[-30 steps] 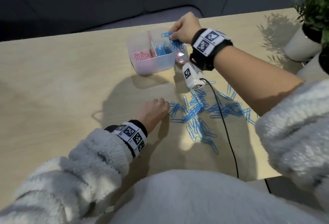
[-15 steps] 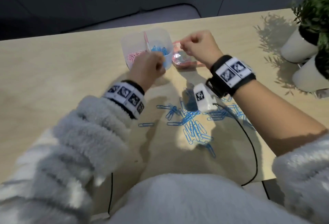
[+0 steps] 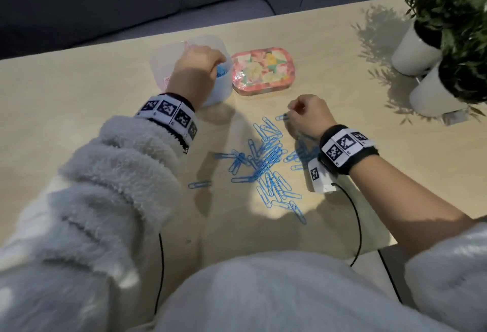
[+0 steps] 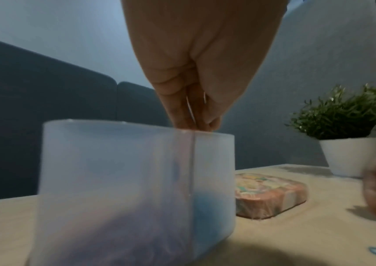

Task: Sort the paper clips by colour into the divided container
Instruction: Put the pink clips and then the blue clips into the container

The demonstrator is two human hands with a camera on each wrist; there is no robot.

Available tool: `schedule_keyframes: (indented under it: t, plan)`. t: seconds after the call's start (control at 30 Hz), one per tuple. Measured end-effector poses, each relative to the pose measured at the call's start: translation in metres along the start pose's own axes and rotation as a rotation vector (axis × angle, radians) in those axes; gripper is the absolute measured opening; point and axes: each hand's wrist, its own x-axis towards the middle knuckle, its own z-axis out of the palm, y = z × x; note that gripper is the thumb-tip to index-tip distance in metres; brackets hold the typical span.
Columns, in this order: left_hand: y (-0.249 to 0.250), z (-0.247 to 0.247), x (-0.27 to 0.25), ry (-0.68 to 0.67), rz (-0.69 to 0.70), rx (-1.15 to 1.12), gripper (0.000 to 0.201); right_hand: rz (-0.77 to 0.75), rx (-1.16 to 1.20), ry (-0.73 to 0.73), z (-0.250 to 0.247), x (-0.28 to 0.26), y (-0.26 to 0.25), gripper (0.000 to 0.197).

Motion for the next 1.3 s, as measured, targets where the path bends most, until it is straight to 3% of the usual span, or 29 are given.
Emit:
schedule_keyframes:
  t: [0.07,0.1,0.17,0.23,0.3,0.43,0.57,0.63,0.7,0.77,0.8,0.9,1.0,1.07,1.3]
  plan:
    - [0.003,-0.006,-0.029,0.059,0.080,-0.052,0.025,-0.040,-0.028,-0.055,0.012,-0.003,-0.011,0.018]
    - [0.002,-0.008,-0.047,-0.006,0.093,-0.088,0.018,-0.077,-0.060,-0.092,0.018,-0.006,-0.016,0.019]
    - [-0.005,-0.012,-0.082,-0.287,0.033,-0.172,0.013,-0.155,-0.125,-0.160,0.029,-0.014,-0.024,0.019]
    - [-0.018,-0.009,-0.113,-0.533,-0.093,-0.200,0.020,-0.201,-0.154,-0.208,0.037,-0.024,-0.031,0.019]
    - [-0.027,-0.001,-0.136,-0.597,-0.152,-0.153,0.020,-0.241,-0.164,-0.238,0.044,-0.036,-0.036,0.019]
    - [-0.016,0.021,-0.160,-0.542,-0.120,-0.149,0.013,-0.319,-0.104,-0.292,0.054,-0.057,-0.041,0.021]
    - [0.006,0.046,-0.155,-0.411,-0.100,-0.184,0.016,-0.297,-0.019,-0.288,0.044,-0.060,-0.038,0.025]
    - [0.013,0.050,-0.150,-0.300,-0.117,-0.223,0.033,-0.297,-0.088,-0.346,0.032,-0.058,-0.034,0.056]
    - [0.018,0.048,-0.146,-0.282,-0.129,-0.189,0.066,-0.323,-0.256,-0.418,0.026,-0.064,-0.033,0.083]
    - [0.024,0.047,-0.143,-0.370,-0.103,-0.058,0.094,-0.381,-0.388,-0.417,0.031,-0.072,-0.033,0.088]
    - [0.027,0.048,-0.142,-0.408,-0.092,-0.001,0.097,-0.412,-0.407,-0.402,0.035,-0.076,-0.034,0.087]
    - [0.028,0.053,-0.138,-0.437,-0.088,0.054,0.081,-0.444,-0.332,-0.360,0.047,-0.083,-0.039,0.069]
    - [0.027,0.055,-0.136,-0.402,-0.096,-0.021,0.049,-0.417,-0.266,-0.329,0.054,-0.087,-0.048,0.039]
    - [0.026,0.056,-0.134,-0.379,-0.080,-0.044,0.029,-0.398,-0.317,-0.332,0.057,-0.089,-0.053,0.030]
    - [0.027,0.054,-0.129,-0.390,-0.108,-0.041,0.022,-0.447,-0.436,-0.316,0.053,-0.079,-0.046,0.022]
